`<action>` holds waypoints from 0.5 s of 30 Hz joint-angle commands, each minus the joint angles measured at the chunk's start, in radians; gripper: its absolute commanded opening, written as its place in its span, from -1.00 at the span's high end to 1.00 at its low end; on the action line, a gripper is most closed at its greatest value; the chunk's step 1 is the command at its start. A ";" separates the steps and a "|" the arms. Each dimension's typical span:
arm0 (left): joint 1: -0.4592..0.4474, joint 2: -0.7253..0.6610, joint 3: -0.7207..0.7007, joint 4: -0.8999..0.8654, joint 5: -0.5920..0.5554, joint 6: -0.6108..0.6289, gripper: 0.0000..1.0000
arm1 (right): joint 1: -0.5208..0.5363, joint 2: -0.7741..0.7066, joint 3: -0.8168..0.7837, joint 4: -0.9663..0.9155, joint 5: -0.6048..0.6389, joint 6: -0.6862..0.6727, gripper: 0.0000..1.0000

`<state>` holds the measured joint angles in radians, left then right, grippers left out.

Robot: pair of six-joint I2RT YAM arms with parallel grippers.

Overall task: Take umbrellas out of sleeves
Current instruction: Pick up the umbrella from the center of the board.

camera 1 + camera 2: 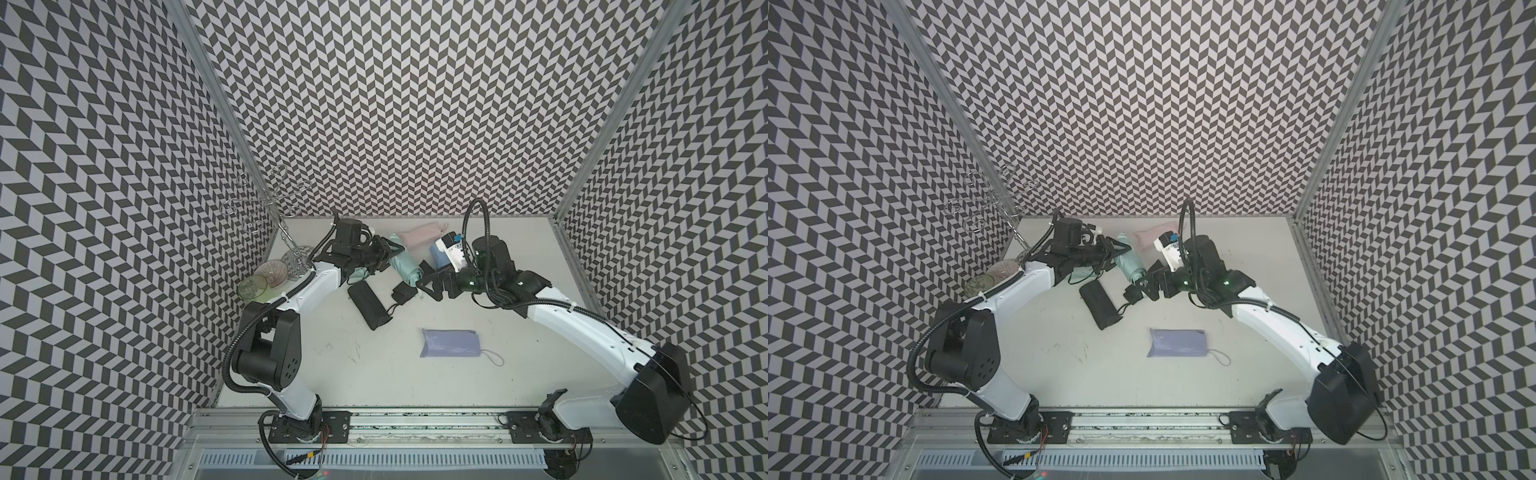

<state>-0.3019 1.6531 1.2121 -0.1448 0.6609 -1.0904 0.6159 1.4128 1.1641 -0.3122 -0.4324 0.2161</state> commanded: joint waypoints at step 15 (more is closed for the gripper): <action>-0.044 -0.015 0.042 0.001 -0.031 0.000 0.60 | 0.088 0.243 0.177 -0.015 0.199 -0.083 -0.84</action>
<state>-0.3355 1.6531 1.2121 -0.1642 0.6254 -1.0897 0.6983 1.6337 1.3071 -0.3340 -0.2905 0.1486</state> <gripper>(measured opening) 0.402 0.930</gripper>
